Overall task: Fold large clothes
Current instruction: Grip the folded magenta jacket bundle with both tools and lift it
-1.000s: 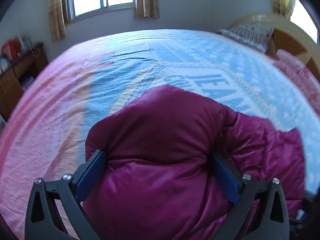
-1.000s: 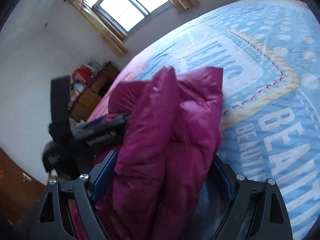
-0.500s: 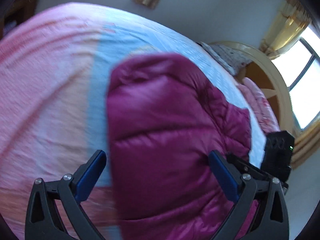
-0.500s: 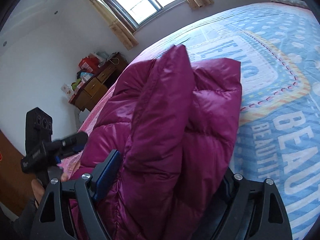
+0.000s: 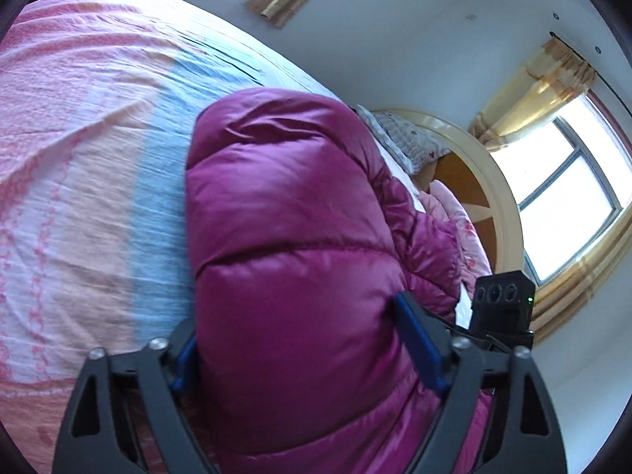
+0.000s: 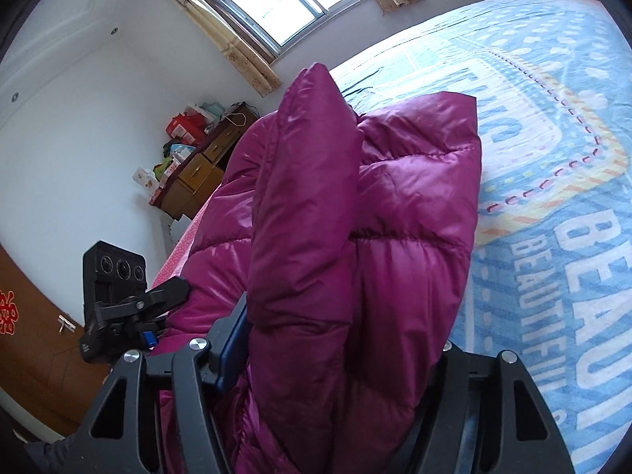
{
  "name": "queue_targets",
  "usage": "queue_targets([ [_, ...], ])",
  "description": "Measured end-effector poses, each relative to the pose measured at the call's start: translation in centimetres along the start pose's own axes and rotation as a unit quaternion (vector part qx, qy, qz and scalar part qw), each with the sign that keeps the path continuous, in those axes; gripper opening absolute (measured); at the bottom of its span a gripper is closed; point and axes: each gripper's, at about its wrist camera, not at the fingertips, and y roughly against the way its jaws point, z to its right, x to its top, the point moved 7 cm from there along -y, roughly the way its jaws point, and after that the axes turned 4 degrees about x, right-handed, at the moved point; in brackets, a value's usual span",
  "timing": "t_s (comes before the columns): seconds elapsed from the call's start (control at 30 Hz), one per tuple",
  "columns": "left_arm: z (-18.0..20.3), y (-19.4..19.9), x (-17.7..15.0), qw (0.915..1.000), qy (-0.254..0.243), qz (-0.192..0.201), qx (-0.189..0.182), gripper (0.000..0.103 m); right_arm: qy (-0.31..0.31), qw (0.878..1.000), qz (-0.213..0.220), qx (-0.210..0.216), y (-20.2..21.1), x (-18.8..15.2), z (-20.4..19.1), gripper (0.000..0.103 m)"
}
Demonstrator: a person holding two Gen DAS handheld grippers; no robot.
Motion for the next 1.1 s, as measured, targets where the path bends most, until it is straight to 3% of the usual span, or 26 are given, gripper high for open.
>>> queue_targets([
  [0.13, 0.3, 0.4, -0.4, 0.9991, -0.001, 0.013, 0.039, 0.066, 0.005, 1.0, -0.002, -0.01, 0.0, -0.2, -0.5, 0.061],
  [0.27, 1.3, 1.5, -1.6, 0.9961, -0.02, 0.016, 0.085, 0.061, 0.021, 0.999, -0.014, -0.045, 0.0, -0.9, -1.4, 0.057],
  [0.43, 1.8, 4.3, -4.3, 0.9945, -0.022, 0.011, 0.101, 0.06, 0.026, 0.998, -0.021, -0.049, 1.6, -4.1, -3.6, 0.054],
  [0.67, 1.8, 8.7, -8.4, 0.9904, -0.012, 0.02, 0.136, 0.06, 0.033, 0.998, 0.002, -0.057, 4.3, -9.5, -7.0, 0.052],
  [1.1, 0.5, 15.1, -10.8, 0.974, -0.041, 0.045, 0.218, 0.054, 0.05, 0.998, -0.004, -0.034, 4.8, -13.9, -13.5, 0.043],
])
